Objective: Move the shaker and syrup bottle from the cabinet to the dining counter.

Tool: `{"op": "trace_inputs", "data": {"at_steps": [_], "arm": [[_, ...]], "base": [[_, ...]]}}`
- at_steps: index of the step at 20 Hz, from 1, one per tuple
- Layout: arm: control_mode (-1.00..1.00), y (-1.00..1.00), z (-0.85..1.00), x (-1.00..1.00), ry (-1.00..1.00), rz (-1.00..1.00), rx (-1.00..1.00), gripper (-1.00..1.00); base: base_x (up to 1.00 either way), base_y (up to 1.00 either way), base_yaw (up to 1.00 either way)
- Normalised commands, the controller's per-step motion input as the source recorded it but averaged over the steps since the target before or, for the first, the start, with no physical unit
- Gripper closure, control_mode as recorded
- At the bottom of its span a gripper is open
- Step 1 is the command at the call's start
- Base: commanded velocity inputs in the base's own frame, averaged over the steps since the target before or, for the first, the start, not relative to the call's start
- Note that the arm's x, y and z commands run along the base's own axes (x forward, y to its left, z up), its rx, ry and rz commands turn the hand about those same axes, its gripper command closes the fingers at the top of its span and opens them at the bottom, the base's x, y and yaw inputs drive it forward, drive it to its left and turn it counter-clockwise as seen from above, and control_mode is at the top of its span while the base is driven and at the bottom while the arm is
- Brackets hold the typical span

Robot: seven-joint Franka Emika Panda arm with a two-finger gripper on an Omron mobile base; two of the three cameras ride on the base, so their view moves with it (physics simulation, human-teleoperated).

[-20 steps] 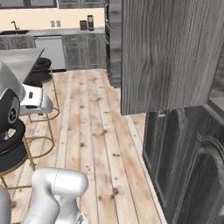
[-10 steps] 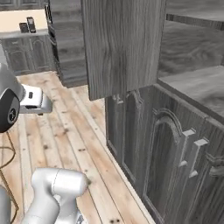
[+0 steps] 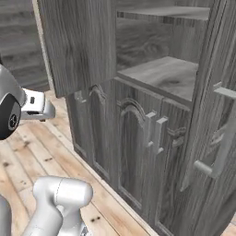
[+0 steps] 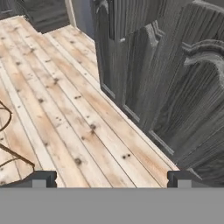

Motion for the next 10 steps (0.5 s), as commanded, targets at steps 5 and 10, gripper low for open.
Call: {"op": "trace_inputs", "data": {"at_steps": [5,10], "arm": [[1.00,0.00,0.00,0.00,0.00,0.00,0.00,-1.00],[1.00,0.00,0.00,0.00,0.00,0.00,0.00,-1.00]], "base": [[-0.01,-0.21,-0.53],[0.05,-0.05,-0.54]]}}
